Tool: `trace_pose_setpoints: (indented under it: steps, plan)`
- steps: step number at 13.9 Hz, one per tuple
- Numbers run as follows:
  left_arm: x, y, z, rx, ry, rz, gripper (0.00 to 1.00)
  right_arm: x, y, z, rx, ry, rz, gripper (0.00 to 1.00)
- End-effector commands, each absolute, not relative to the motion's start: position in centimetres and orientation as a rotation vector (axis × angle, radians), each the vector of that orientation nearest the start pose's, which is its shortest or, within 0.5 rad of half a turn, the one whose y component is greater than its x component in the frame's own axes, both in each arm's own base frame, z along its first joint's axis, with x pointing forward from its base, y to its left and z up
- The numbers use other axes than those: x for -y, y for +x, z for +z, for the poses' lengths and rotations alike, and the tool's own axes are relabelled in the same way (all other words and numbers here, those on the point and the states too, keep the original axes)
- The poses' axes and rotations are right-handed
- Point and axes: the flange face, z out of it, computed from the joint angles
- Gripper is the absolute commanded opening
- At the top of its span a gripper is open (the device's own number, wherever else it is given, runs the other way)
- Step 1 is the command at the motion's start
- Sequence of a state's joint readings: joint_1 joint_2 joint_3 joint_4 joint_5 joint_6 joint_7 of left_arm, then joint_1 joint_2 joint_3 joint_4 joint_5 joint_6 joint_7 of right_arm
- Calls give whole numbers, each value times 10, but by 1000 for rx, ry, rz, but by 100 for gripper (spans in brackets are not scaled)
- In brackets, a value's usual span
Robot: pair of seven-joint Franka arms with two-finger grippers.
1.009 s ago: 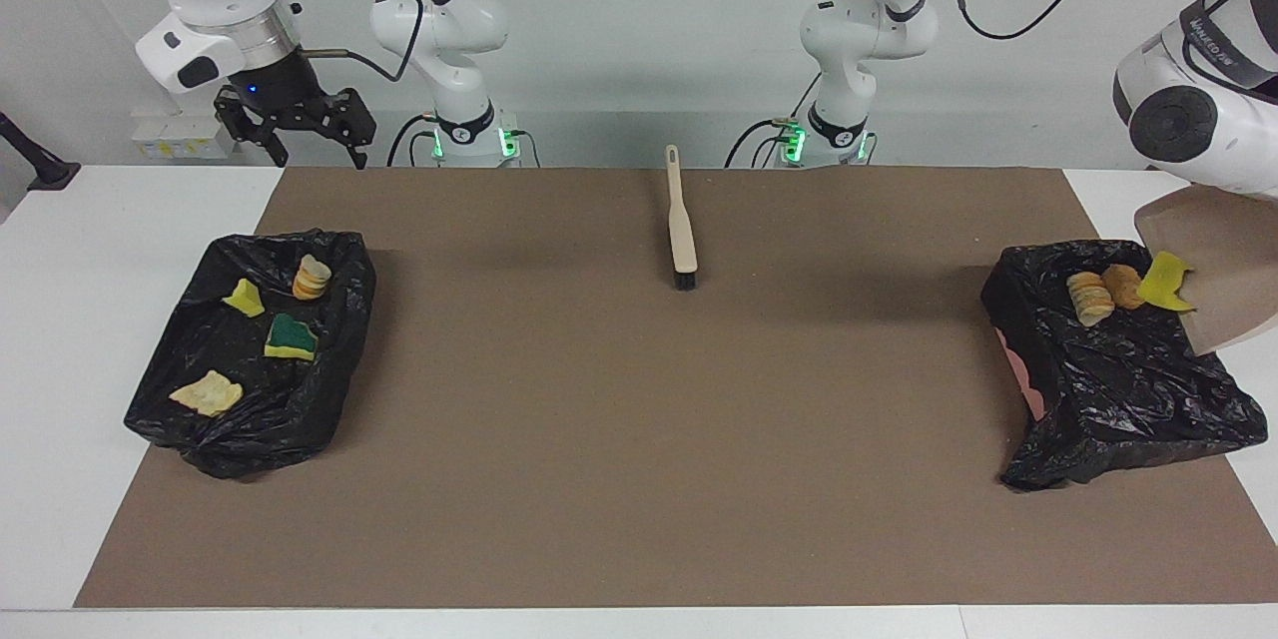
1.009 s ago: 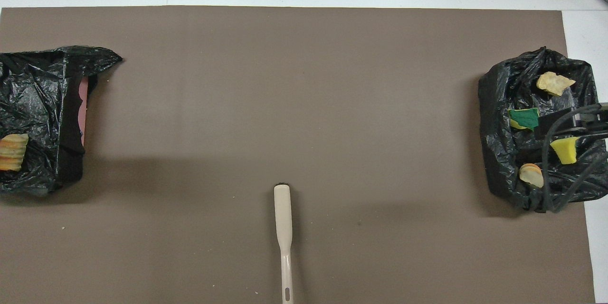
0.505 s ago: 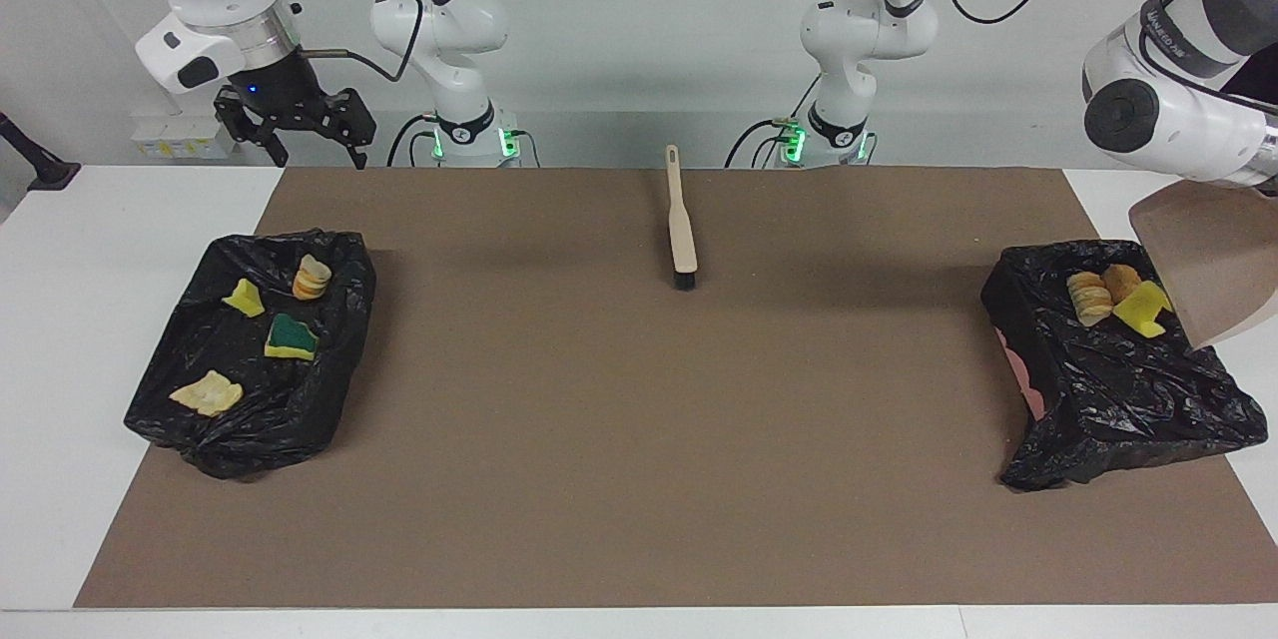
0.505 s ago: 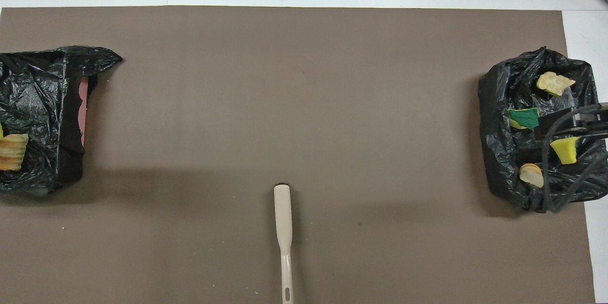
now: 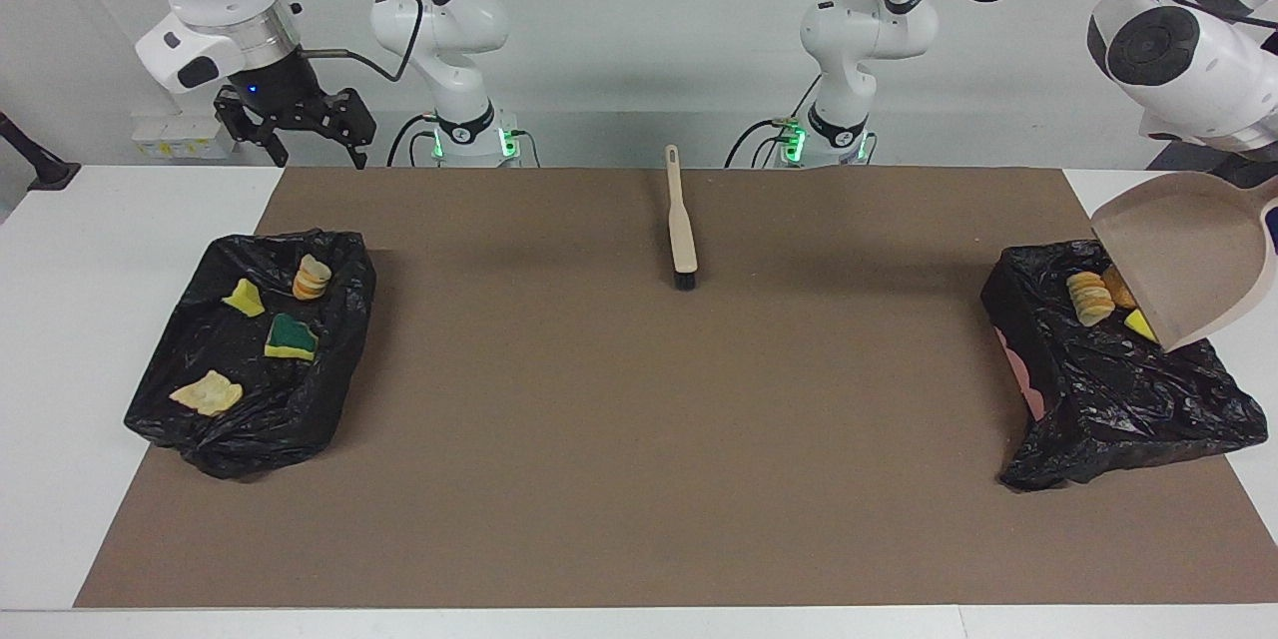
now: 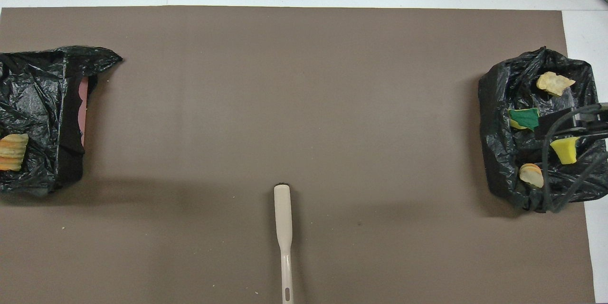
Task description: Sweep and dump trash in bin
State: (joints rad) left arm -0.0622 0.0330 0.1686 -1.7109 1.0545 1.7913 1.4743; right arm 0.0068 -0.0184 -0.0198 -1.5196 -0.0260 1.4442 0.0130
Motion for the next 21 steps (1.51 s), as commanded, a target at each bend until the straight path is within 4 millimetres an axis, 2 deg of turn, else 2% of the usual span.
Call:
trace_pose_setpoints:
  steps: [1, 4, 5, 8, 11, 14, 15, 17, 19, 21]
  plan:
    - [-120, 563, 589, -1645, -1751, 792, 0, 10, 534, 648, -73, -3158, 102, 100]
    - [-74, 558, 573, -1572, -2047, 621, 0, 10, 534, 648, -76, -3158, 102, 100]
    - [-50, 558, 567, -1545, -2123, 572, 0, 10, 534, 648, -73, -3158, 102, 100]
    - [18, 551, 536, -1319, -2411, 450, 0, 10, 534, 648, -76, -3158, 102, 100]
    - [71, 552, 520, -1084, -2673, 319, 0, 10, 534, 648, -73, -3158, 102, 100]
    - [116, 558, 511, -871, -2854, 187, 0, 11, 534, 648, -80, -3157, 102, 100]
    - [136, 562, 500, -832, -2896, 168, 0, 13, 534, 648, -83, -3157, 102, 100]
    - [190, 578, 470, -650, -2968, 102, 0, 12, 534, 648, -81, -3157, 102, 100]
    - [221, 590, 446, -524, -3029, 77, 0, 11, 534, 648, -78, -3157, 102, 100]
    - [263, 596, 426, -422, -3087, 58, 0, 13, 534, 648, -83, -3157, 102, 100]
